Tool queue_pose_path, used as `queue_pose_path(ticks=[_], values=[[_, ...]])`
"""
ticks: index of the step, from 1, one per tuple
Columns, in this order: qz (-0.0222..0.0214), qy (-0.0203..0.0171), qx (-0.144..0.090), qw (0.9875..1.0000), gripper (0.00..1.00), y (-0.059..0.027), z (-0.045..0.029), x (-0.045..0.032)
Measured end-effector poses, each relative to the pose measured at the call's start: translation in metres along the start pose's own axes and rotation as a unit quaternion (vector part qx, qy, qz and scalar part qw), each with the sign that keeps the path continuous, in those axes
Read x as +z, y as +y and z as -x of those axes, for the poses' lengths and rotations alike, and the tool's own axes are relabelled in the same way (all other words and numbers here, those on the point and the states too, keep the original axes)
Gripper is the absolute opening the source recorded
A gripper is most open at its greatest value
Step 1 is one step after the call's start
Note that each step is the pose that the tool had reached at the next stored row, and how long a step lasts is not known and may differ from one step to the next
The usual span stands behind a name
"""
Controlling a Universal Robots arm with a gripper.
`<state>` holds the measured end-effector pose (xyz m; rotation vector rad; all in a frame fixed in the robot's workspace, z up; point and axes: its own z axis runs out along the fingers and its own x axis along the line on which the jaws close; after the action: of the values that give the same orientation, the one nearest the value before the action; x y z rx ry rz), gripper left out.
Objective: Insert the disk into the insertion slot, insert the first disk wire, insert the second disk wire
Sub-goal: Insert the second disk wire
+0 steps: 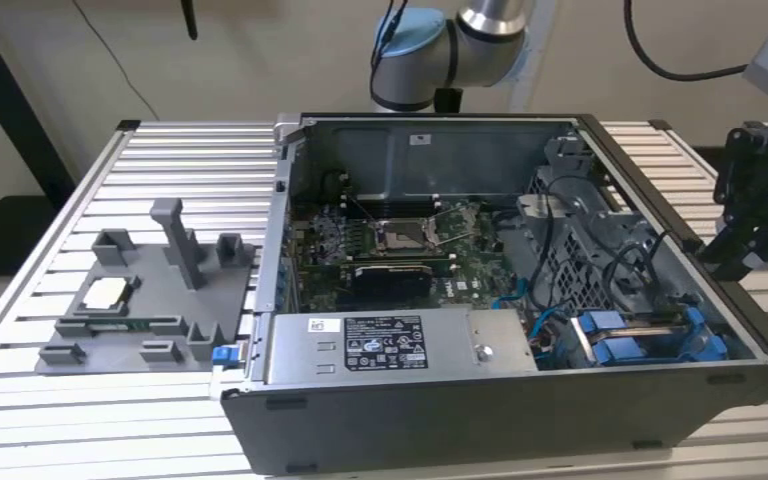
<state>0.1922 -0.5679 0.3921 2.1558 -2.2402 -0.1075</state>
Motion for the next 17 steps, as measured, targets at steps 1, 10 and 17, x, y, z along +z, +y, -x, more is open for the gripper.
queue_pose_path(ticks=[1,10,17], values=[[0.0000,0.0000,0.000,1.0000,0.27,-0.0009,0.0000,0.0000],[0.0000,-0.0001,0.000,1.0000,0.27,-0.0012,0.0040,0.0002],[0.0000,-0.0001,0.000,1.0000,0.27,-0.0005,0.0208,0.0006]])
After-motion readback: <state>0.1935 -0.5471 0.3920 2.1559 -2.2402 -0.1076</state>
